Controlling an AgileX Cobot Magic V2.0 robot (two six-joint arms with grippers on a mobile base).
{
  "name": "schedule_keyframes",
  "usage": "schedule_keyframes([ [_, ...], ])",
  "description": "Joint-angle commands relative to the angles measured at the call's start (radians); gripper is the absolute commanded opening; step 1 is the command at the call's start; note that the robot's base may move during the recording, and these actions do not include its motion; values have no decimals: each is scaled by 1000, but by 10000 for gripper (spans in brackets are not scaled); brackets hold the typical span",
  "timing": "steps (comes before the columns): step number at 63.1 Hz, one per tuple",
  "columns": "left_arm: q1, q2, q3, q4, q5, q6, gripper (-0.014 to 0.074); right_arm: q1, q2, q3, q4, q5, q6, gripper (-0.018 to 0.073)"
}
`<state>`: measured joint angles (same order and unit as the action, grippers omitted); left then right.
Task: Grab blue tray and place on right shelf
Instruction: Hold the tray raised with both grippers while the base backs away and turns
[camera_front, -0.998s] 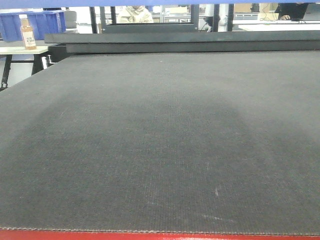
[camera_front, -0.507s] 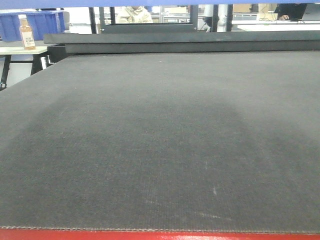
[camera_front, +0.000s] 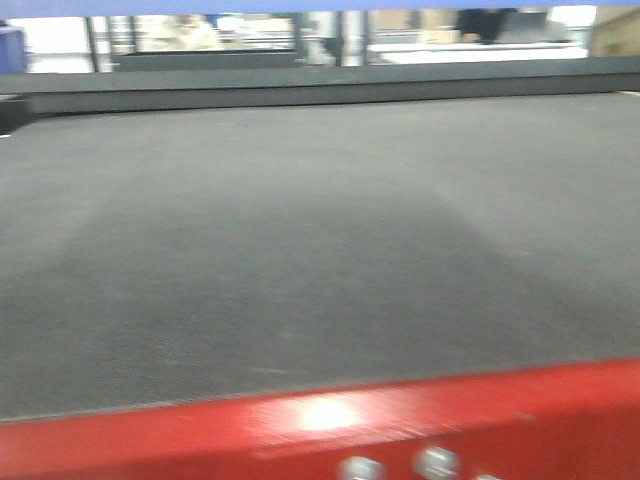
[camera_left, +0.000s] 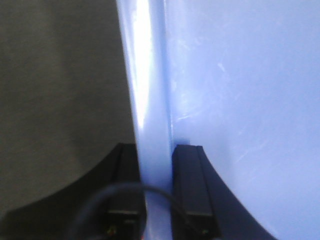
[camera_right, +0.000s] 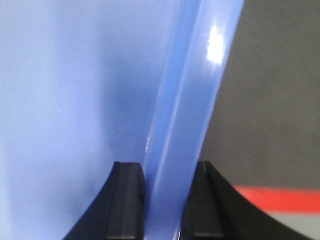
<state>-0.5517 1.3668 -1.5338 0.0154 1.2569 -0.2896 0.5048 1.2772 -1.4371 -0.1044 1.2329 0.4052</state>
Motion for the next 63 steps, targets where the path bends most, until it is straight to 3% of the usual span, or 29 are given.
schedule_keyframes([
  [1, -14, -29, -23, -23, 82, 31, -48, 6, -30, -29, 0, -65, -32, 56],
  [63, -14, -29, -23, -25, 82, 31, -48, 5, -30, -29, 0, -65, -32, 56],
])
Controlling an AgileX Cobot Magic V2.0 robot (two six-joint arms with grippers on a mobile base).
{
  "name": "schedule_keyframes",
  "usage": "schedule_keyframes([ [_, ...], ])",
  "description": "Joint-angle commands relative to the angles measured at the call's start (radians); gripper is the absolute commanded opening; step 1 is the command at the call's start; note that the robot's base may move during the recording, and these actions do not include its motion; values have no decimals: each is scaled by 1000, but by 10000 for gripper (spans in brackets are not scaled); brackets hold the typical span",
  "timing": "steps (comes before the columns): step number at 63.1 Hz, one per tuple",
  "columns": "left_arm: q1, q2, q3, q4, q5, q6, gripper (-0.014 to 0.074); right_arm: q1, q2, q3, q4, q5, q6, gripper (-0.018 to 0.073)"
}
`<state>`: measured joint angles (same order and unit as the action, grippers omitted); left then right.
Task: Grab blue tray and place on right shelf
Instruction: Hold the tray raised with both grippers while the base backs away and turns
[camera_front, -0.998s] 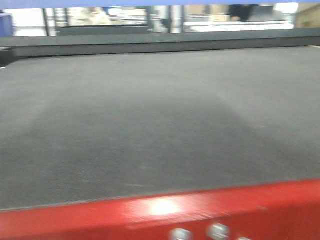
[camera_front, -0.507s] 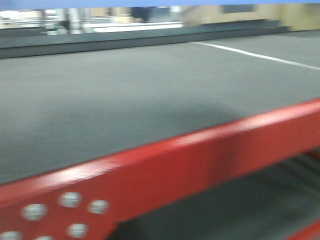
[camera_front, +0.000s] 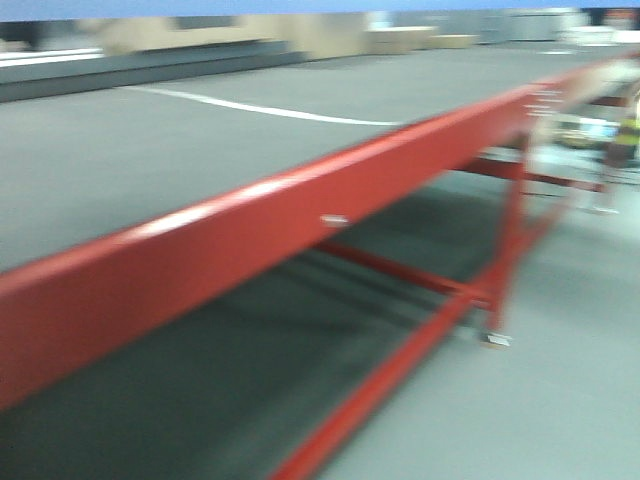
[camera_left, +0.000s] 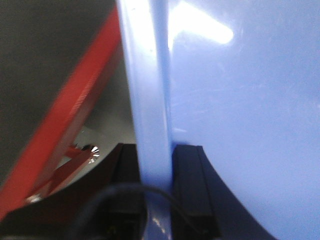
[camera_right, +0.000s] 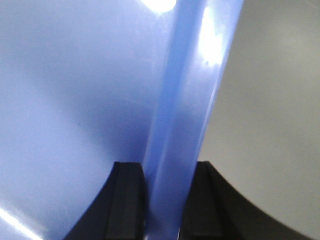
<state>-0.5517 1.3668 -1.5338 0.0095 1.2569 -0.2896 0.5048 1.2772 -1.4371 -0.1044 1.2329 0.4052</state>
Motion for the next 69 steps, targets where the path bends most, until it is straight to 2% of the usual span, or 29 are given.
schedule_keyframes([
  [1, -14, -29, -23, -19, 82, 31, -48, 5, -30, -29, 0, -65, -32, 56],
  [69, -14, -29, -23, -19, 82, 31, -48, 5, -30, -29, 0, -65, -32, 56],
])
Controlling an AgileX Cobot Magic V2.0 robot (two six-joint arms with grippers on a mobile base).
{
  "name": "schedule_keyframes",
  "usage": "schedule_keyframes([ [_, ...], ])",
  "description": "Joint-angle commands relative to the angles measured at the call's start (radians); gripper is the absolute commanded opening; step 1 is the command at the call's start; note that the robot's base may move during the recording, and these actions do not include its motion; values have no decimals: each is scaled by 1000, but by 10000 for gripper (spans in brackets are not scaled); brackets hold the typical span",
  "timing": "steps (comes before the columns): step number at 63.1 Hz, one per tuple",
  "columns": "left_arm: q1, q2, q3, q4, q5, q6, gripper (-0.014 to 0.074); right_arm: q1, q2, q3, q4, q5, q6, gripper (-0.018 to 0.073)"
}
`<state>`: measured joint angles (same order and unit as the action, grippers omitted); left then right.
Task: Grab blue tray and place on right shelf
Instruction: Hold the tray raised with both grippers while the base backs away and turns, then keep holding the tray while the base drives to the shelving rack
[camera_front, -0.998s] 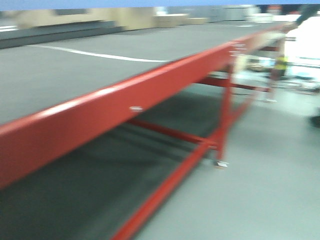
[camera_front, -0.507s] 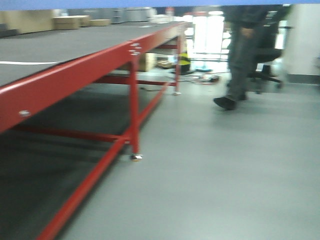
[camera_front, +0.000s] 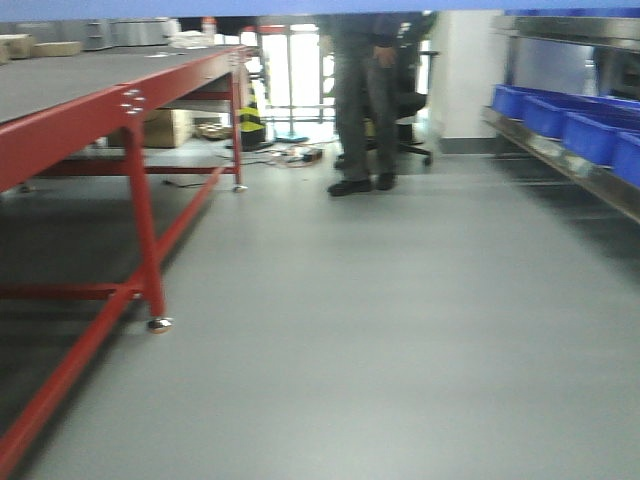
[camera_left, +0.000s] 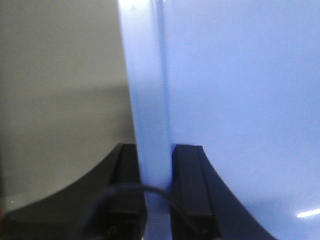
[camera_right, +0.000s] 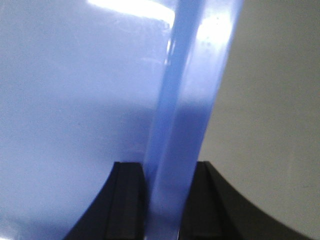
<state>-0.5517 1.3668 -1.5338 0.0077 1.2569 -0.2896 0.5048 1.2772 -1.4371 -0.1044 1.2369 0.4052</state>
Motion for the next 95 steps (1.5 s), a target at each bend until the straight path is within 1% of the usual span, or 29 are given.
schedule_keyframes([
  [1, -14, -29, -23, -17, 82, 31, -48, 5, -30, -29, 0, -69, -32, 56],
  [95, -14, -29, -23, -18, 82, 31, -48, 5, -30, -29, 0, -69, -32, 56],
])
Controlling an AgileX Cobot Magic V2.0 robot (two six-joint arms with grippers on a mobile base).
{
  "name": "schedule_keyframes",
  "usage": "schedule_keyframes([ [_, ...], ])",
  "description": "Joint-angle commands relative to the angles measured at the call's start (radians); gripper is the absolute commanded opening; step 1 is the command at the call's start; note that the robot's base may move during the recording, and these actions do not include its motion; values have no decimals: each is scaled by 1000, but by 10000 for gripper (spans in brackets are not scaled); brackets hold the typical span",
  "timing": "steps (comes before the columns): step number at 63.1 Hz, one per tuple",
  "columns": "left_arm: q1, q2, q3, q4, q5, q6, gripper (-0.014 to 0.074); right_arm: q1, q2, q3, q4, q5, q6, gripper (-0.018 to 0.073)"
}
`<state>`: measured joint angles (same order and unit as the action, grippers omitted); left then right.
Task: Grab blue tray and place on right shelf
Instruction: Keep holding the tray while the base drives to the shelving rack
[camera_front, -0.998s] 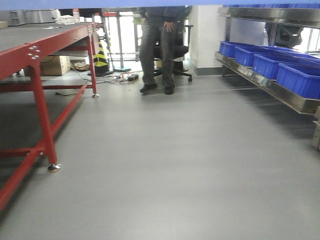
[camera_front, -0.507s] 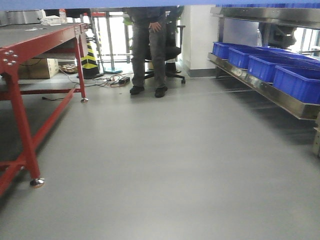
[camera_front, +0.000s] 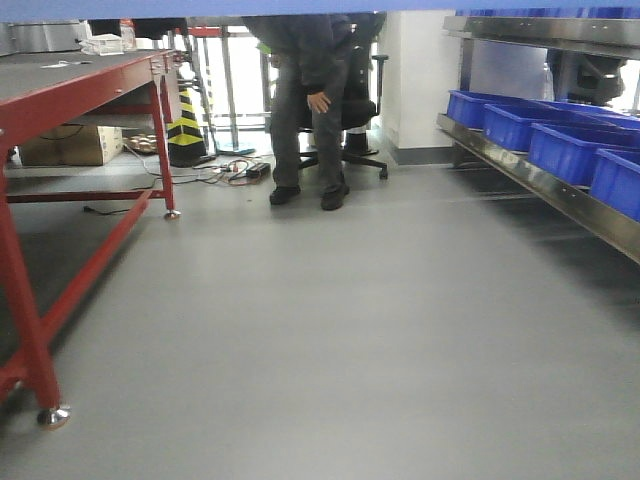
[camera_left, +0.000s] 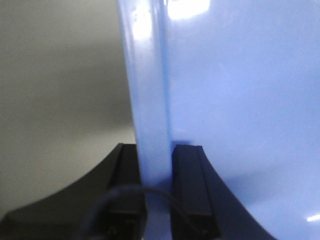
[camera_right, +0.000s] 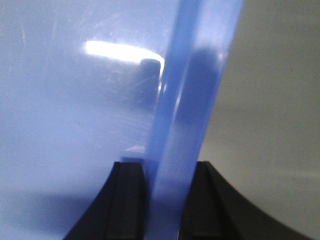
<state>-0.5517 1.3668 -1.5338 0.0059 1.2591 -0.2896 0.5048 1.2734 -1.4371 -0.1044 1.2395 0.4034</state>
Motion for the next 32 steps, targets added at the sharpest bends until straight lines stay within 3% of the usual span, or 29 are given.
schedule_keyframes([
  [1, -14, -29, -23, -17, 80, 31, -48, 5, -26, -29, 0, -72, -30, 56],
  [32, -14, -29, -23, -33, 80, 31, -48, 5, -26, -29, 0, -72, -30, 56],
])
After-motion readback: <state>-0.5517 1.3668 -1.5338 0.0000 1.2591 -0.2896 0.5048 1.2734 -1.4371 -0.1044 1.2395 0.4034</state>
